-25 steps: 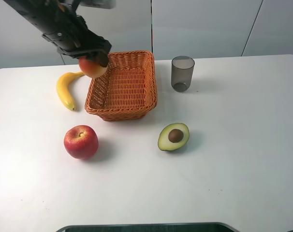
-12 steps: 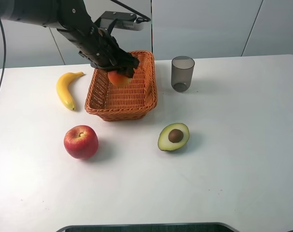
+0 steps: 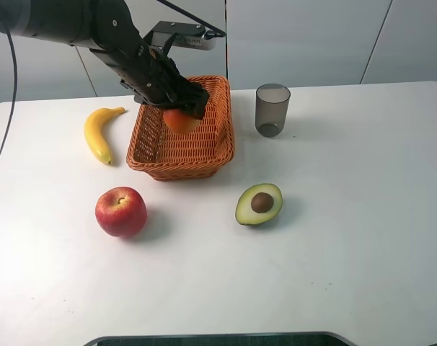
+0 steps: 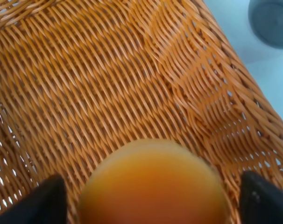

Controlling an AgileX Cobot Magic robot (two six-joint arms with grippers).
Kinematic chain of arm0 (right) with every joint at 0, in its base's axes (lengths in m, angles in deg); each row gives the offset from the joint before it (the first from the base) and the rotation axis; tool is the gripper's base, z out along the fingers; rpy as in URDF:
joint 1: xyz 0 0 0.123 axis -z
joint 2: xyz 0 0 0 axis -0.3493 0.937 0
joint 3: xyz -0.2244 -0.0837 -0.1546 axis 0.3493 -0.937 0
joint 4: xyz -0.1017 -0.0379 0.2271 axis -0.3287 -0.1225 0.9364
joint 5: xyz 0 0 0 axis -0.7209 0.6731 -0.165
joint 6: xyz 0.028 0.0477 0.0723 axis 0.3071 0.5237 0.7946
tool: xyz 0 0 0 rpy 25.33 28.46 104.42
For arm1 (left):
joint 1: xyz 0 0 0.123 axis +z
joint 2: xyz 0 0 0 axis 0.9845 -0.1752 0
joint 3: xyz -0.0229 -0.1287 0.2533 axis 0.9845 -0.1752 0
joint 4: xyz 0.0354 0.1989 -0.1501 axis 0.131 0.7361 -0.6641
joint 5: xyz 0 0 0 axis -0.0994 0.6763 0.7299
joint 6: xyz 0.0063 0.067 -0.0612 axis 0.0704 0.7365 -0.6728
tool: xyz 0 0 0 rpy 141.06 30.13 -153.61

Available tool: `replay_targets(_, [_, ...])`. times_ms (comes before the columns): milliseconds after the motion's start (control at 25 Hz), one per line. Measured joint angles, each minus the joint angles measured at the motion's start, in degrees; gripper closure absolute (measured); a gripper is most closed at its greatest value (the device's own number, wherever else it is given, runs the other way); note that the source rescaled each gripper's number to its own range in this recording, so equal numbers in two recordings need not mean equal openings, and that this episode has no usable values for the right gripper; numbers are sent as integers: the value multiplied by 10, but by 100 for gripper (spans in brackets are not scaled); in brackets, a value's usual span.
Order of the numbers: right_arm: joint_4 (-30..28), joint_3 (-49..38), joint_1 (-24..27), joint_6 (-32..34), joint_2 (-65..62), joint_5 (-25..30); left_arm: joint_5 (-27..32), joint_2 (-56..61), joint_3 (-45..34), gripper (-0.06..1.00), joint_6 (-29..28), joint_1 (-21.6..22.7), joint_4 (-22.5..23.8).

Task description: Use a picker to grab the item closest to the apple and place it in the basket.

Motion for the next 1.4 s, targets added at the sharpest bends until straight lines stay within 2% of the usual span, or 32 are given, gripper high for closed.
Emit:
replay_targets(80, [0,0,0,0,0,0,0,0,0,-1,0,0,0])
replay_targets(520, [0,0,0,0,0,0,5,0,0,-5,0,0,0])
replay_targets(880, [0,0,0,0,0,0,57,46,0,-5,0,0,0])
replay_targets(1040, [0,0,0,0,0,0,104,88,-1,-5,0,3,4])
replay_targets(1200, [0,0,0,0,0,0,114,167,-62,-5,0,26,6])
replay_targets(1400, [0,0,0,0,0,0,123,294,-164,-5,0,97,11])
